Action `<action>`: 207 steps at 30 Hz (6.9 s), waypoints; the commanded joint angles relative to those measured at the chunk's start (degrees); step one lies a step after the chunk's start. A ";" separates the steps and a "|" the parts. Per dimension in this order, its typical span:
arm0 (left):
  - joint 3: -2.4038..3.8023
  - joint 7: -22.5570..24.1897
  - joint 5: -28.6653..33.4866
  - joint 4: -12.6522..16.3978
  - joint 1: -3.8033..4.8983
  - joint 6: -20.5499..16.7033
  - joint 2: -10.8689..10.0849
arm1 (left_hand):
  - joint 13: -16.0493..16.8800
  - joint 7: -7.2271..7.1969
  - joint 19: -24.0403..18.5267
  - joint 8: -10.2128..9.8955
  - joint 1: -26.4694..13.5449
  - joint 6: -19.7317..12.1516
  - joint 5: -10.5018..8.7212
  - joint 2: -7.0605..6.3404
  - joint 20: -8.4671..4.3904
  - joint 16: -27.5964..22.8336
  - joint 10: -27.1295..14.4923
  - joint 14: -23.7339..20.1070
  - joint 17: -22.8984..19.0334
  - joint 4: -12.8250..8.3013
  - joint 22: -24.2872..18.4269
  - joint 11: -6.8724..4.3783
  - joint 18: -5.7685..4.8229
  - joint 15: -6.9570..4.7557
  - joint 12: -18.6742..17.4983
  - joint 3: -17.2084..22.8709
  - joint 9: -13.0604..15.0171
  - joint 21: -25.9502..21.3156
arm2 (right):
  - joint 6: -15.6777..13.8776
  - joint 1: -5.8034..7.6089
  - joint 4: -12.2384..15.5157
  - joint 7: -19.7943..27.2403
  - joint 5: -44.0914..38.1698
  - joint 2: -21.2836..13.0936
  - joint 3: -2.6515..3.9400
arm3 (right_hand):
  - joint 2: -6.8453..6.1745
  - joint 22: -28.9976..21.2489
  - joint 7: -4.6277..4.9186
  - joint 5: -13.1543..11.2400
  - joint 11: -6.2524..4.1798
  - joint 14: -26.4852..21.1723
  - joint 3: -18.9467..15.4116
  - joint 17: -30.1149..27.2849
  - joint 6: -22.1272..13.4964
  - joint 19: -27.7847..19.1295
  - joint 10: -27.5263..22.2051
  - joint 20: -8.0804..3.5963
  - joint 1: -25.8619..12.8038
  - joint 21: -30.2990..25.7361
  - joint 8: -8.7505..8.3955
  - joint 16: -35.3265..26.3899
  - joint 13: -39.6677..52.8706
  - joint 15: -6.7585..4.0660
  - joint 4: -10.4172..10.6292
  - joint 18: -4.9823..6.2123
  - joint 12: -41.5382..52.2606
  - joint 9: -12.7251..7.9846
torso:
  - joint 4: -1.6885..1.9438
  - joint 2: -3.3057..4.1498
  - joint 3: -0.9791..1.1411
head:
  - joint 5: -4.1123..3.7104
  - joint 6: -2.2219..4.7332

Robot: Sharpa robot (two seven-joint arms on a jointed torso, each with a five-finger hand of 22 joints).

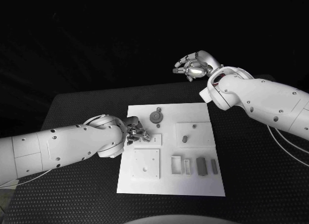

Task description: Assemble the parts on the task board

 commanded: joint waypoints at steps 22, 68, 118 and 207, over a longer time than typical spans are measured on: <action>-0.01 0.17 -0.22 -0.06 -0.03 -0.39 0.46 | -0.65 -1.71 0.04 -1.20 3.17 7.01 -4.52 0.42 -0.23 0.47 -2.22 -2.49 -0.93 0.46 1.07 -0.92 1.44 -1.52 0.37 0.90 -0.37 -0.06 | 0.58 -0.02 0.09 0.34 0.47 -0.15 0.04 | 0.09 1.09 0.48 0.21 0.15 -0.56 0.20 0.08 -0.08 -0.41 -0.43 -0.01 -0.72 -0.40 -0.22 -0.22 -0.02 0.06 -0.01 0.67 0.39 -0.12 | -0.02 -0.01 0.03 | -0.05 0.14; 0.00 0.70 -4.60 0.09 -0.12 0.35 0.41 | -0.83 -1.68 0.01 -1.40 3.62 7.10 -4.73 -0.61 -0.11 0.63 -2.26 -2.51 -1.24 0.17 1.09 -0.88 1.30 -1.45 0.45 0.72 -0.46 -0.01 | 0.82 -0.02 0.00 0.28 0.48 -0.15 0.04 | 0.17 1.09 0.49 0.22 0.16 -0.58 0.26 0.09 -0.14 -0.44 -0.46 -0.01 -0.94 -0.42 -0.24 -0.22 -0.04 0.08 0.14 0.67 0.41 -0.16 | -0.02 0.00 0.02 | -0.09 0.18; 0.00 0.39 -3.77 -0.43 -0.11 0.15 0.53 | -0.81 -2.02 0.00 -1.87 -4.68 7.26 -2.44 -8.12 -0.60 1.72 -2.84 -3.05 -2.07 7.69 1.10 -1.26 1.87 -1.95 1.43 -5.99 -0.22 -0.66 | 0.94 -0.02 -0.04 0.24 0.49 -0.32 0.03 | 0.18 1.08 0.52 0.21 0.19 -0.65 0.25 0.09 -0.20 -0.50 -0.53 0.03 -1.71 -0.45 -0.26 -0.26 -0.10 0.11 0.74 0.67 0.42 -0.22 | 0.03 0.00 0.00 | -0.20 0.10; 0.04 -0.32 -2.75 -0.68 -0.11 2.26 0.57 | -2.31 -2.35 0.63 -0.99 2.82 9.73 8.07 0.36 0.51 3.04 -1.20 -2.34 -3.31 0.53 1.01 -1.41 1.13 -1.67 2.20 -1.17 0.70 1.19 | 1.29 -0.33 -0.18 0.28 0.51 -0.29 0.03 | 0.49 1.09 0.53 0.21 0.20 -0.64 0.36 0.11 -0.26 -0.51 -0.54 0.01 -2.35 -0.44 -0.25 -0.24 -0.13 0.12 1.39 0.67 0.52 -0.29 | -0.04 0.01 0.05 | -0.25 -0.31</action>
